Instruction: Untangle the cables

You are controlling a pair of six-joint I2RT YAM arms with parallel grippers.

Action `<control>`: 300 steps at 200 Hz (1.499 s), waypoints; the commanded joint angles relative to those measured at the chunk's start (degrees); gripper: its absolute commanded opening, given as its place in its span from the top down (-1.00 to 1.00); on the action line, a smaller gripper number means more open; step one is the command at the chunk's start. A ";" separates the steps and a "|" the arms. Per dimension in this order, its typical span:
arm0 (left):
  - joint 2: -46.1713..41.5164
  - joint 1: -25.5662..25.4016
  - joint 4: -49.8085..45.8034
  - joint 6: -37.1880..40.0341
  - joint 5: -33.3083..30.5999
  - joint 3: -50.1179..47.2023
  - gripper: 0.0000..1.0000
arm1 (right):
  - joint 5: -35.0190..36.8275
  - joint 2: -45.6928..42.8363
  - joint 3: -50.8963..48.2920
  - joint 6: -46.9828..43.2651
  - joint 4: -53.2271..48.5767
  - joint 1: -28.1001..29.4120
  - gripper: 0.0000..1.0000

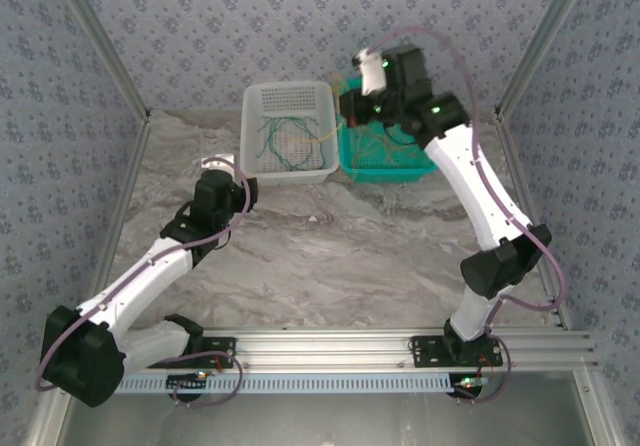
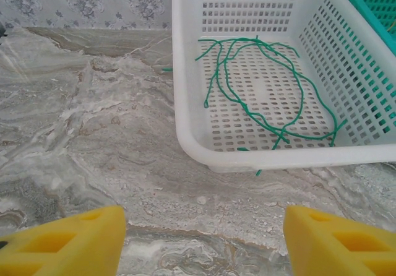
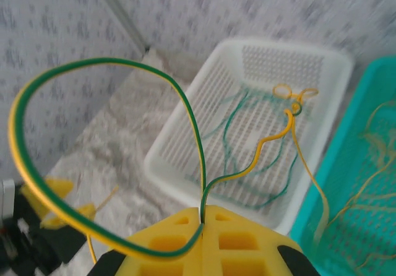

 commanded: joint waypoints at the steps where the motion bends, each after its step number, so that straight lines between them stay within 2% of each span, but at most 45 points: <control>1: -1.69 -0.04 1.51 0.10 2.31 0.58 -0.37 | 1.07 3.99 9.07 -3.48 -6.46 -2.58 1.00; 18: -1.95 -0.20 1.59 0.43 3.32 0.54 -0.37 | 0.39 7.65 15.21 -4.97 -7.90 -6.37 1.00; 59: -2.92 -0.53 2.12 0.37 5.35 -0.55 -0.36 | -6.67 19.03 26.43 -7.61 -9.10 -15.85 1.00; 97: -2.98 -0.90 2.21 0.44 6.77 -0.57 -0.36 | -14.14 25.54 26.32 -11.65 -6.54 -19.42 1.00; 116: -2.59 -1.15 2.13 0.54 7.02 -0.18 -0.36 | -14.90 27.08 22.90 -13.33 -4.61 -20.27 1.00; 156: -1.71 -1.49 1.56 0.98 7.42 0.49 -0.37 | -5.51 29.78 14.12 -14.48 -1.66 -20.80 1.00; 209: 0.76 -2.27 0.92 1.84 8.11 2.11 -0.37 | 13.17 40.11 17.46 -14.04 -6.48 -19.60 1.00; 269: 4.47 -4.12 0.01 3.16 7.51 4.42 -0.37 | 21.23 49.45 23.37 -16.89 -8.04 -15.99 1.00; 300: 4.29 -4.31 0.18 3.34 6.47 4.02 -0.38 | 21.70 49.94 23.81 -16.35 -6.42 -15.31 1.00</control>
